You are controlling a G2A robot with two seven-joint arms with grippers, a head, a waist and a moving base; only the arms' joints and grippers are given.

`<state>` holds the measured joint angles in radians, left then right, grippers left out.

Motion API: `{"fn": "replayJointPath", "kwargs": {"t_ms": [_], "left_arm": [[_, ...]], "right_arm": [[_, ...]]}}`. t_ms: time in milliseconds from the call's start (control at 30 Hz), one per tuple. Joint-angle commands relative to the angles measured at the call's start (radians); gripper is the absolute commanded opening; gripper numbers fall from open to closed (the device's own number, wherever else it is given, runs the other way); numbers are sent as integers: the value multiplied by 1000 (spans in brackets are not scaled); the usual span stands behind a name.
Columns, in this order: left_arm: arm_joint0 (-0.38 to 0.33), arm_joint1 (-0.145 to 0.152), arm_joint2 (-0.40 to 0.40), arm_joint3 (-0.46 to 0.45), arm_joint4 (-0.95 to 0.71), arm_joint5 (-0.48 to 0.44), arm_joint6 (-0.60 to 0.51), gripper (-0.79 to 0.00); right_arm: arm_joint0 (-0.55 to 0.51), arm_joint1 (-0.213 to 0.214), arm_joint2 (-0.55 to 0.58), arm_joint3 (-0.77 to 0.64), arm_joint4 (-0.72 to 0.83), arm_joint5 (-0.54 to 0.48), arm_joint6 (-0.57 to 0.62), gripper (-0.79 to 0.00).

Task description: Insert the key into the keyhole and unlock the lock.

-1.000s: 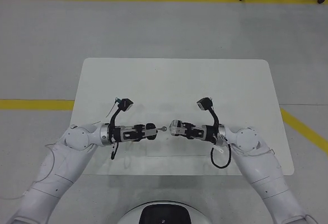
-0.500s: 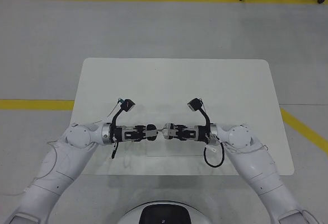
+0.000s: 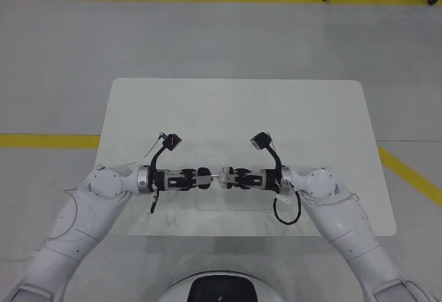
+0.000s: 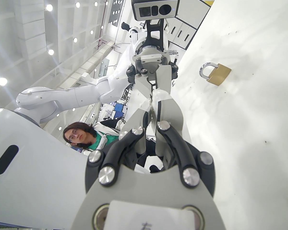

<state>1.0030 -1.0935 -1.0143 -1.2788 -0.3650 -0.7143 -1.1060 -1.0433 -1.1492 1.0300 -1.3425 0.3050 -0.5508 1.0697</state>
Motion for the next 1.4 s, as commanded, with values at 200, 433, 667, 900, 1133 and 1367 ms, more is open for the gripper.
{"fn": "replayJointPath", "kwargs": {"t_ms": [200, 433, 667, 900, 1133, 1367], "left_arm": [[114, 52, -162, -42, 20, -77, 77, 0], [369, 111, -415, -278, 398, 26, 214, 0], [532, 114, -411, -613, 961, 483, 361, 0], [458, 94, -272, -652, 1104, 720, 330, -108], [375, 76, -175, -619, 1166, 827, 271, -289], [358, 70, -157, -608, 1205, 873, 255, -345]], "right_arm": [[-1, 25, 137, 67, 57, -107, -44, -785], [-1, 25, 137, 67, 57, -107, -44, -785], [-1, 25, 137, 67, 57, -107, -44, -785], [-1, 25, 137, 67, 57, -107, -44, -785], [-1, 25, 137, 67, 57, -107, -44, -785], [-1, 25, 137, 67, 57, -107, -44, -785]]}}
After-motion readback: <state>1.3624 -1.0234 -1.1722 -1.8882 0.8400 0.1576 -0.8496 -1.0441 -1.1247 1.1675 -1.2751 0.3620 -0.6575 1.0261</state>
